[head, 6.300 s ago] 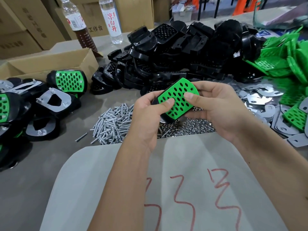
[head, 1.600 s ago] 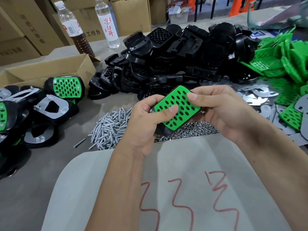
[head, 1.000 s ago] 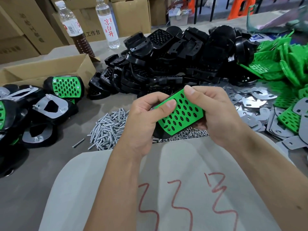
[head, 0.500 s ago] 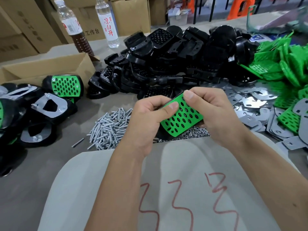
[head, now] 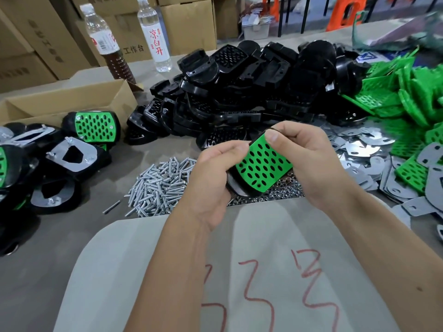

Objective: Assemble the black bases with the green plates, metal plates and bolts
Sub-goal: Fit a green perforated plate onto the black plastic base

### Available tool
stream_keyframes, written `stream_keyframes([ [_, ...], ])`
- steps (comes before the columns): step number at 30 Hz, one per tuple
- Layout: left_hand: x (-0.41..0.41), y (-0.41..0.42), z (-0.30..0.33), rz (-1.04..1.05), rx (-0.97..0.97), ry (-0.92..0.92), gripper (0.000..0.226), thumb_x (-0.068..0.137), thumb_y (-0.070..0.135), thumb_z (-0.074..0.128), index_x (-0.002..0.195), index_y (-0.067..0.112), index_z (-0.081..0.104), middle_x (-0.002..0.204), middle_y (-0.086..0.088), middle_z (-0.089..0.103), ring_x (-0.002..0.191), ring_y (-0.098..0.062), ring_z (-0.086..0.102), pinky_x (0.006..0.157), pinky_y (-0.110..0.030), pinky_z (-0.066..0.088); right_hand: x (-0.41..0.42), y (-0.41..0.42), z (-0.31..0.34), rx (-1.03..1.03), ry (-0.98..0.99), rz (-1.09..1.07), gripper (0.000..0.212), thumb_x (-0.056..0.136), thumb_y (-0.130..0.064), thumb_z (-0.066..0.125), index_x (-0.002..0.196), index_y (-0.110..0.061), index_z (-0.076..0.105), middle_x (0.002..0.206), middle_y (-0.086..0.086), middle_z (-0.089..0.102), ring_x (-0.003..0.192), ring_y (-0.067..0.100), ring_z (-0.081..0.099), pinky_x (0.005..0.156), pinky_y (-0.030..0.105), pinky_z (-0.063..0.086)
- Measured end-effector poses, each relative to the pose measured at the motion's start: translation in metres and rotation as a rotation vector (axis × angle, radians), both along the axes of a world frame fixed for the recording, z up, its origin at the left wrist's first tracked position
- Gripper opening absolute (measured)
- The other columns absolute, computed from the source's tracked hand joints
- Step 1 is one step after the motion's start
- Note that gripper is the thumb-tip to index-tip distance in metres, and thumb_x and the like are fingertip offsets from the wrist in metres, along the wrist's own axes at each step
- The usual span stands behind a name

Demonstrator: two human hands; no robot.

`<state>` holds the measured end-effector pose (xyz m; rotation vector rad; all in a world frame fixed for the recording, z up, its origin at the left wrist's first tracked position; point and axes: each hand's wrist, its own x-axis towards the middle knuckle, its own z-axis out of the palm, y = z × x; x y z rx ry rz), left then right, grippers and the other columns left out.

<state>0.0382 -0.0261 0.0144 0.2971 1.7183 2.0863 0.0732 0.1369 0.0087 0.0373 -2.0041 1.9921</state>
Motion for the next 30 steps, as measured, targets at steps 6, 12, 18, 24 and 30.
stream_keyframes([
  [6, 0.001, 0.006, -0.003, 0.111, -0.039, 0.099, 0.004, 0.093, 0.006, 0.070, 0.092, 0.009, 0.073, 0.088, -0.009, 0.074, 0.082, -0.025, 0.070, 0.069, -0.040, 0.056, -0.002, -0.004, -0.003, 0.089, -0.039, 0.005, 0.016, 0.095, -0.034, 0.062, 0.087, -0.023, 0.068, 0.069, -0.008, 0.061, 0.061, 0.012, 0.057, 0.048, 0.025, 0.044],
  [12, -0.002, 0.000, -0.003, 0.131, -0.081, 0.124, 0.007, 0.093, 0.003, 0.071, 0.093, 0.008, 0.075, 0.083, -0.006, 0.075, 0.072, -0.020, 0.071, 0.058, -0.035, 0.053, 0.000, 0.000, -0.001, 0.053, -0.085, 0.112, 0.007, 0.100, -0.021, 0.068, 0.094, -0.021, 0.072, 0.081, 0.001, 0.069, 0.071, 0.018, 0.065, 0.052, 0.028, 0.050],
  [18, -0.003, -0.003, -0.003, 0.137, -0.089, 0.102, 0.006, 0.094, 0.006, 0.071, 0.097, 0.009, 0.076, 0.081, -0.004, 0.075, 0.071, -0.019, 0.070, 0.052, -0.033, 0.056, 0.002, 0.005, 0.000, -0.032, -0.150, 0.259, 0.013, 0.096, -0.009, 0.068, 0.108, -0.012, 0.072, 0.090, 0.006, 0.074, 0.081, 0.019, 0.069, 0.059, 0.026, 0.052],
  [24, -0.001, 0.001, -0.002, 0.183, 0.011, 0.007, 0.022, 0.089, 0.003, 0.072, 0.110, 0.004, 0.074, 0.104, -0.017, 0.077, 0.090, -0.031, 0.073, 0.086, -0.067, 0.057, -0.001, 0.001, -0.003, -0.109, -0.059, 0.122, 0.034, 0.086, -0.013, 0.079, 0.116, -0.012, 0.063, 0.095, 0.011, 0.074, 0.079, 0.022, 0.067, 0.061, 0.030, 0.052],
  [30, 0.000, 0.009, -0.005, 0.250, 0.062, -0.120, 0.026, 0.098, 0.021, 0.068, 0.113, 0.000, 0.071, 0.116, -0.027, 0.072, 0.097, -0.037, 0.073, 0.093, -0.069, 0.055, -0.004, -0.004, -0.010, 0.183, 0.101, -0.094, 0.033, 0.085, -0.012, 0.081, 0.106, -0.022, 0.058, 0.106, 0.003, 0.070, 0.103, 0.023, 0.069, 0.082, 0.051, 0.060],
])
